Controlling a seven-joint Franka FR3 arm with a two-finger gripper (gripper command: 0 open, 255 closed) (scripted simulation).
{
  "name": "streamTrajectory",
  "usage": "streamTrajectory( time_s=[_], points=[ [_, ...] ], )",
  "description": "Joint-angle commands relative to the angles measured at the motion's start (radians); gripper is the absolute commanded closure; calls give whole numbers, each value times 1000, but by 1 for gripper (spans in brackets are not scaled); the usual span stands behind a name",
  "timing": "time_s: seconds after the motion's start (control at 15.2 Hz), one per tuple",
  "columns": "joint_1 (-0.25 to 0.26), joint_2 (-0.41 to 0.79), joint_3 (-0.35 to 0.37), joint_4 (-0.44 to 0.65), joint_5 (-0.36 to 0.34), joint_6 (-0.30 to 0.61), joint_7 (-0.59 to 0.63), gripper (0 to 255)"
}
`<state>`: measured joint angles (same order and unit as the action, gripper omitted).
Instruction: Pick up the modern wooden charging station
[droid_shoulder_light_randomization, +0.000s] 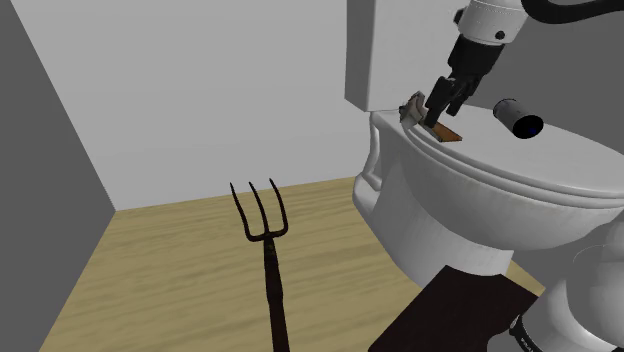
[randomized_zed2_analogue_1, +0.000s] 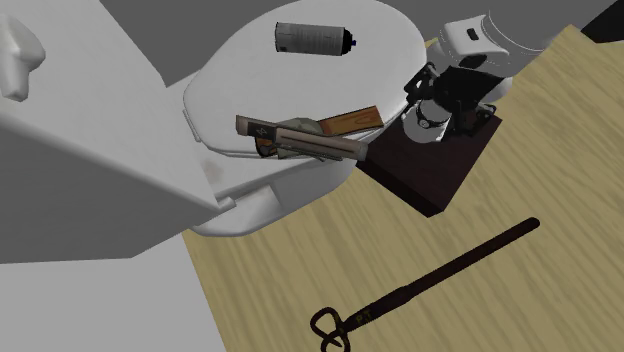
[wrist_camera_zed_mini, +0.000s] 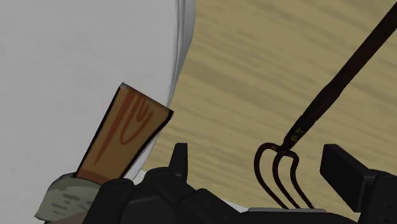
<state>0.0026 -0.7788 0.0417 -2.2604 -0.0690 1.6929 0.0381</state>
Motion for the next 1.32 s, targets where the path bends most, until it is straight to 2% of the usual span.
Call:
streamTrajectory(
  time_s=[0.0,0.59,1.25],
  points=[
    [0,0,0,0,0,0,0,0],
    [-145,433,29,372,-63,-89,269,0],
    [-244,891,-23,898,-124,-327,514,0]
  ],
)
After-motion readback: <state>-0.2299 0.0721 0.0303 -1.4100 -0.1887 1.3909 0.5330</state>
